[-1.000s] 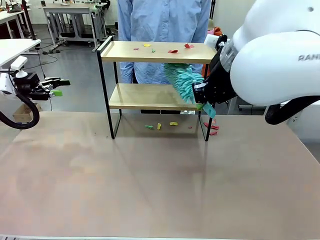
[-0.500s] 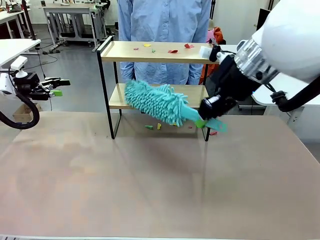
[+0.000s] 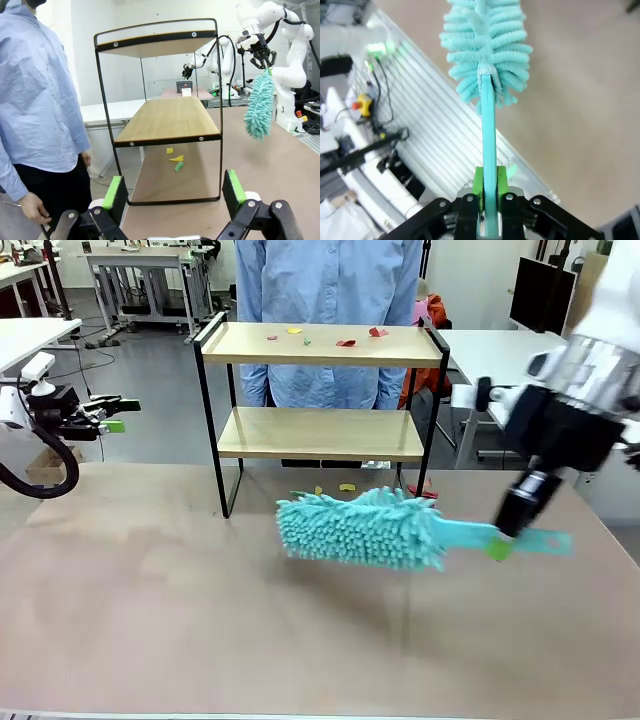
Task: Clean the shelf.
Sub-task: Clean the specific section of the Shelf indicated by the human with the Duster.
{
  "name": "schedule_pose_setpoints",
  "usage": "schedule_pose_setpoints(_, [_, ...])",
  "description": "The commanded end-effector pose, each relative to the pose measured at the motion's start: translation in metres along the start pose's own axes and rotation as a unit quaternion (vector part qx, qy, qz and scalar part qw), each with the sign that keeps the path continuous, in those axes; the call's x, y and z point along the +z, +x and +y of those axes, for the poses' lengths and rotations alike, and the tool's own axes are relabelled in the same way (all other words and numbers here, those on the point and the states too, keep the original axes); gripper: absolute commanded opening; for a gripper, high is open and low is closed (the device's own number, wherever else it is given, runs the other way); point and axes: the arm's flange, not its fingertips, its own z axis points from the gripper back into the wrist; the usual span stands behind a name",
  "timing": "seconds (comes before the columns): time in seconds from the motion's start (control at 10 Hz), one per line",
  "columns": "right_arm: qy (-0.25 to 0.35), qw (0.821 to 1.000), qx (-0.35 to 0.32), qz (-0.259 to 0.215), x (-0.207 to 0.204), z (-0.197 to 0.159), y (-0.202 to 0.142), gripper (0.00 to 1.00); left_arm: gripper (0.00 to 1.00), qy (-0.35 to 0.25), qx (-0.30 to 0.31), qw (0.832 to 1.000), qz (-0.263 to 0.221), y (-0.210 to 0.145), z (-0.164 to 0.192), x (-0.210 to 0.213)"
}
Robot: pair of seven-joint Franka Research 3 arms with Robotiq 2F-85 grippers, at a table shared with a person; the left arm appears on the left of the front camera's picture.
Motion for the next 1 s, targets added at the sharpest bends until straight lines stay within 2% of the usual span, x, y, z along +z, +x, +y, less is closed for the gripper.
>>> schedule_pose_setpoints(0.0, [0.017,0.999,-0.002,0.040,0.015,-0.021,-0.032,0.13,1.00,0.003,-0.007,1.000,-0.001,0.002,-0.001,-0.002])
schedule_pose_setpoints(0.2, [0.024,0.998,-0.012,0.060,0.019,-0.051,-0.068,0.13,1.00,0.003,-0.007,1.000,-0.001,0.002,-0.001,-0.002])
schedule_pose_setpoints(0.4, [0.034,0.998,-0.018,0.057,0.016,-0.075,-0.080,0.13,1.00,0.003,-0.007,1.000,-0.001,0.002,-0.001,-0.002])
schedule_pose_setpoints(0.5, [0.012,0.999,0.010,0.048,0.012,-0.084,-0.082,0.13,1.00,0.003,-0.007,1.000,-0.001,0.002,-0.001,-0.002])
schedule_pose_setpoints(0.6, [0.033,0.997,-0.033,0.063,0.019,-0.063,-0.078,0.13,1.00,0.003,-0.007,1.000,-0.001,0.002,-0.001,-0.002])
schedule_pose_setpoints(0.9, [0.033,0.997,-0.033,0.063,0.019,-0.063,-0.078,0.13,1.00,0.003,-0.007,1.000,-0.001,0.002,-0.001,-0.002])
